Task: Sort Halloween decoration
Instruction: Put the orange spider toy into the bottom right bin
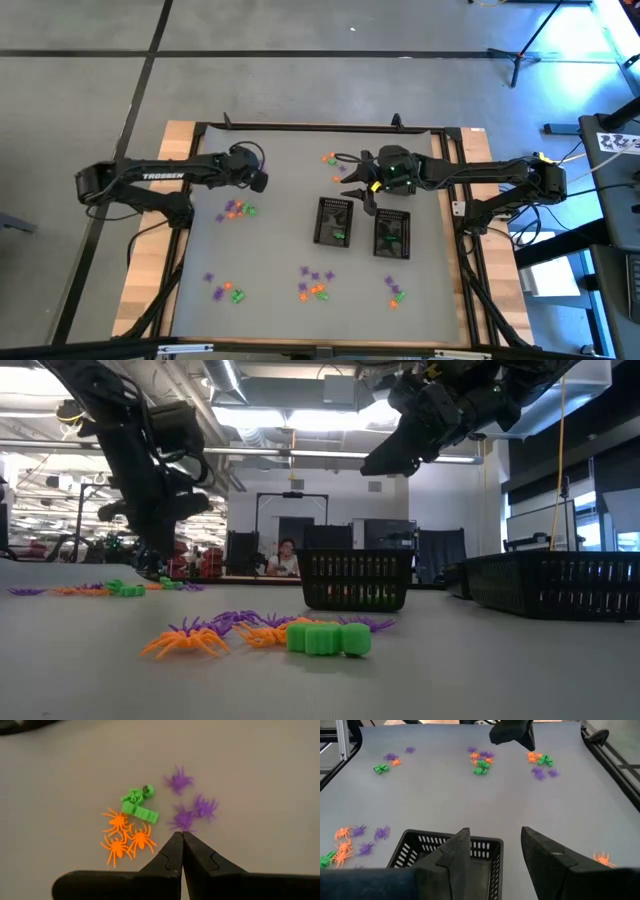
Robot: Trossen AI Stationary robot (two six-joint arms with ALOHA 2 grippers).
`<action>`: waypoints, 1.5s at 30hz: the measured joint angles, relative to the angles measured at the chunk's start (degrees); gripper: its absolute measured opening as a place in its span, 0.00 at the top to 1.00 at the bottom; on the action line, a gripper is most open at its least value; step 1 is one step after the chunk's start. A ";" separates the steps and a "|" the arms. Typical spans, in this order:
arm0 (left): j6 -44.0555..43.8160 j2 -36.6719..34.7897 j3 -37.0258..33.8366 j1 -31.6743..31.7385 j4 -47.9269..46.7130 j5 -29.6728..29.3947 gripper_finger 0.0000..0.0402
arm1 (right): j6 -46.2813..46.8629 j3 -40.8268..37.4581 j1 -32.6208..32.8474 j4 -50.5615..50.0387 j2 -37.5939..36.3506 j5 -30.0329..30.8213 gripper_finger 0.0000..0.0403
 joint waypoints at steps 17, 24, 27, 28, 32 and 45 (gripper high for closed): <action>-0.14 5.90 -0.02 5.02 -0.87 0.65 1.00 | -0.01 0.00 0.00 0.32 0.00 -0.17 0.57; -0.12 9.72 -0.04 6.41 -0.45 0.57 1.00 | -0.01 0.00 0.00 0.32 0.01 -0.19 0.57; 1.26 10.84 -0.04 6.41 0.89 0.57 1.00 | -0.01 0.00 0.00 0.32 0.01 -0.19 0.57; 1.73 10.97 -0.04 6.39 1.34 0.54 1.00 | -0.01 0.00 0.00 0.32 -0.01 -0.19 0.57; 2.85 10.97 -0.04 6.39 2.75 0.37 1.00 | -0.02 0.00 0.00 0.32 -0.01 -0.19 0.57; 4.62 10.95 -0.05 6.39 2.91 -0.24 1.00 | -0.04 0.00 0.00 0.32 0.00 -0.19 0.57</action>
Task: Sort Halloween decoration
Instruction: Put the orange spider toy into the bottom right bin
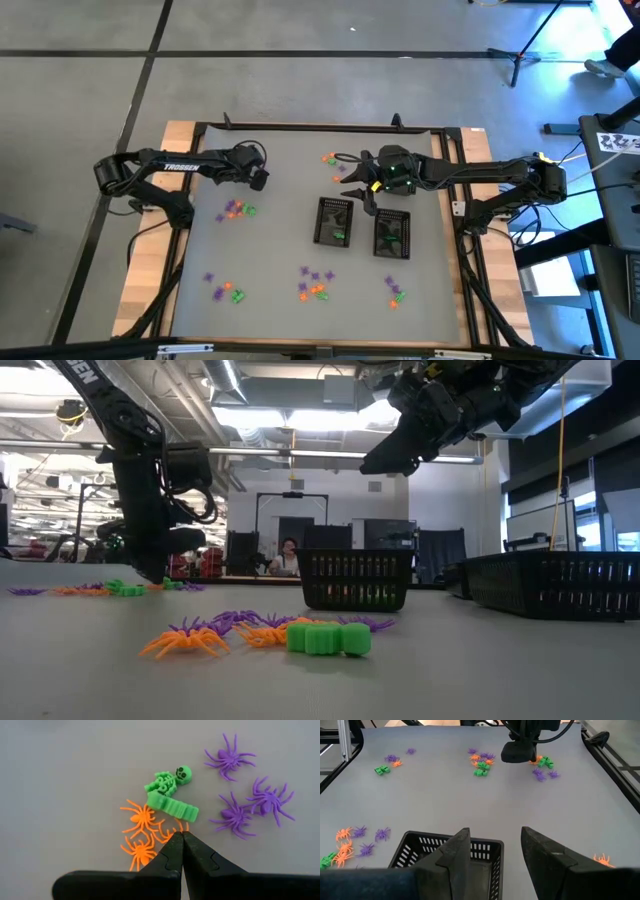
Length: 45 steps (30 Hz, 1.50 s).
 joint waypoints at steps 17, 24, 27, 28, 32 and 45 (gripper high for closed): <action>0.98 -0.02 -0.01 0.00 2.43 -0.55 1.00 | 0.00 0.00 0.00 0.00 0.00 0.00 0.57; 3.96 -1.08 8.96 -0.06 -9.74 9.20 1.00 | 0.00 0.00 0.00 0.03 -0.01 0.00 0.57; 4.25 -1.40 15.39 -0.71 -19.26 7.83 1.00 | 0.00 0.00 0.00 0.07 -0.01 0.00 0.57; 4.36 -1.40 17.06 -1.05 -21.13 7.00 1.00 | 0.00 0.00 0.02 0.07 -0.01 0.00 0.57; 8.18 -1.40 20.47 -2.05 -24.87 5.15 1.00 | 0.00 0.00 0.02 0.07 -0.01 0.00 0.57; 18.36 -1.38 20.64 -3.10 -22.82 3.34 1.00 | 0.00 0.00 0.02 0.04 -0.01 0.00 0.57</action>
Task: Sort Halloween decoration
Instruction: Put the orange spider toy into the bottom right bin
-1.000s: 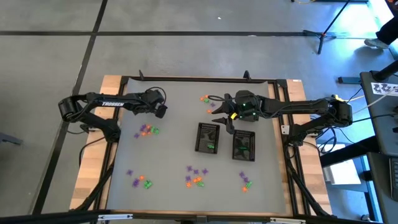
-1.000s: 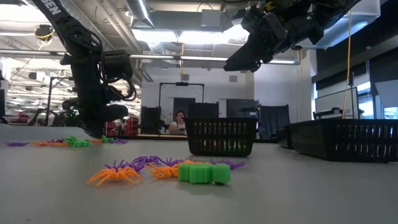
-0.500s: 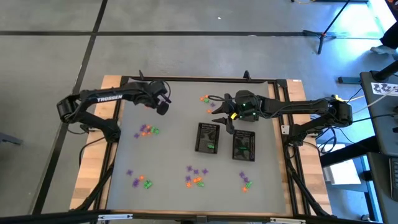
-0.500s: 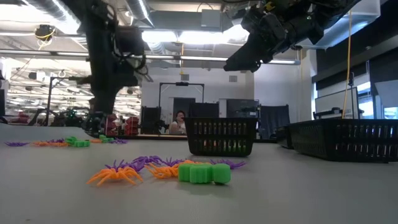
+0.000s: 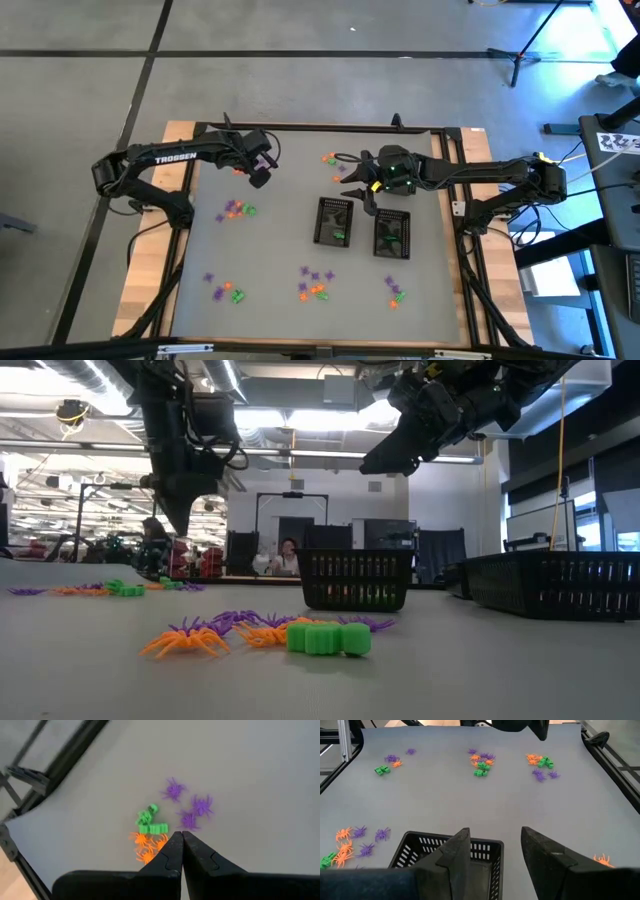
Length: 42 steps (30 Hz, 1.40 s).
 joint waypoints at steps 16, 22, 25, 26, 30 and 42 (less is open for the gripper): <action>6.80 0.02 0.00 0.07 0.72 0.31 0.71 | 0.00 0.00 -0.01 0.13 0.00 0.00 0.57; -0.54 0.02 0.00 0.07 0.54 -4.30 0.62 | 0.02 0.00 0.00 -0.02 0.00 0.00 0.57; -2.58 0.04 0.00 0.09 0.48 -5.74 0.62 | 0.02 0.00 0.00 -0.02 0.00 0.00 0.57; -2.60 0.04 -0.02 0.09 0.50 -5.72 0.62 | 0.02 0.00 0.00 -0.02 0.00 0.00 0.57; -4.48 0.04 -1.74 -0.22 0.78 -5.68 0.62 | 0.02 0.00 0.00 -0.02 0.00 0.00 0.57; -4.42 -0.09 -22.52 1.97 23.57 4.42 0.62 | 0.68 -0.02 -0.02 -1.96 0.00 0.10 0.57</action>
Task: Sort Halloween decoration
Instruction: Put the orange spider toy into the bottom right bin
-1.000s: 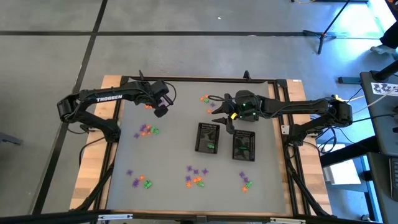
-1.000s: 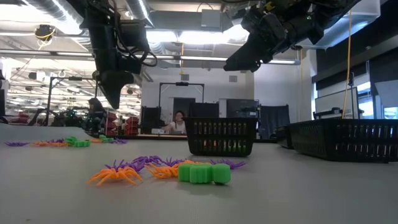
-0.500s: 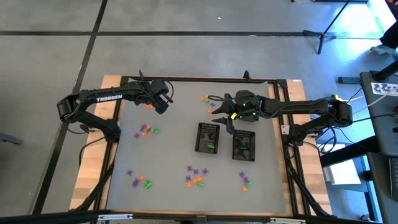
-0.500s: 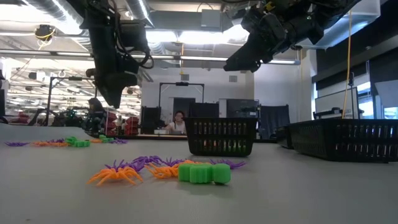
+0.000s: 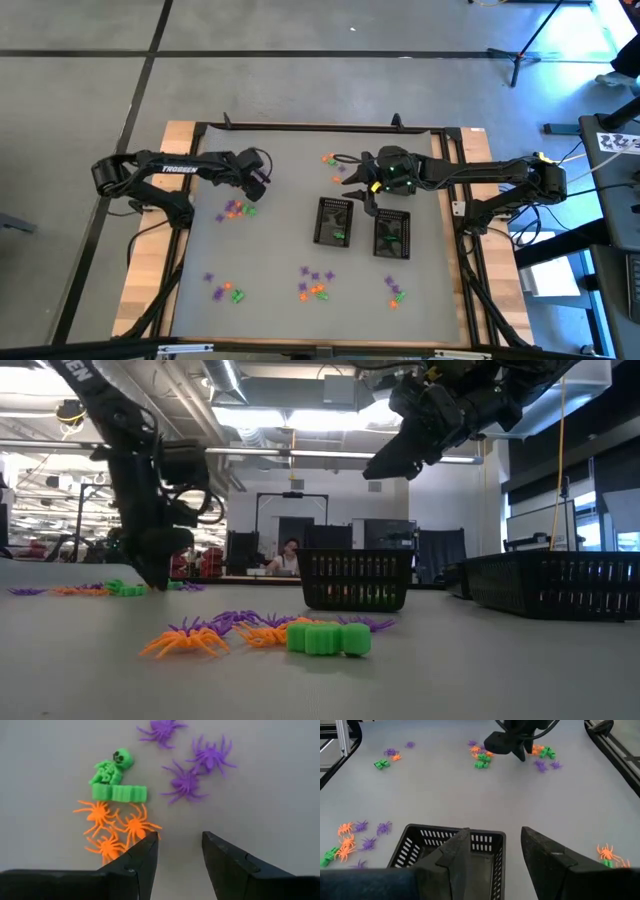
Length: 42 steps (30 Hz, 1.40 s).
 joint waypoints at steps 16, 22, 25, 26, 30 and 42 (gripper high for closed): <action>-2.14 -21.08 -7.57 4.70 0.74 -2.88 0.62 | 0.81 0.00 0.02 -0.11 -0.02 0.10 0.57; -5.93 -23.81 -7.66 4.69 -2.20 -7.45 0.62 | 0.84 0.00 0.02 0.89 -0.02 0.14 0.57; -8.95 -22.96 -7.66 5.66 -6.00 -9.68 0.63 | 1.18 0.00 0.02 1.96 -0.02 0.14 0.57; -9.94 -22.46 -7.66 6.05 -7.17 -9.63 0.64 | 1.20 0.00 0.02 2.21 -0.02 0.12 0.57; -11.34 -20.74 -7.68 7.37 -7.37 -8.74 0.64 | 1.28 0.00 0.02 2.33 -0.02 0.14 0.57; -11.74 -14.23 -7.66 10.97 -2.43 -5.47 0.65 | 1.28 0.00 0.02 2.46 -0.02 0.14 0.57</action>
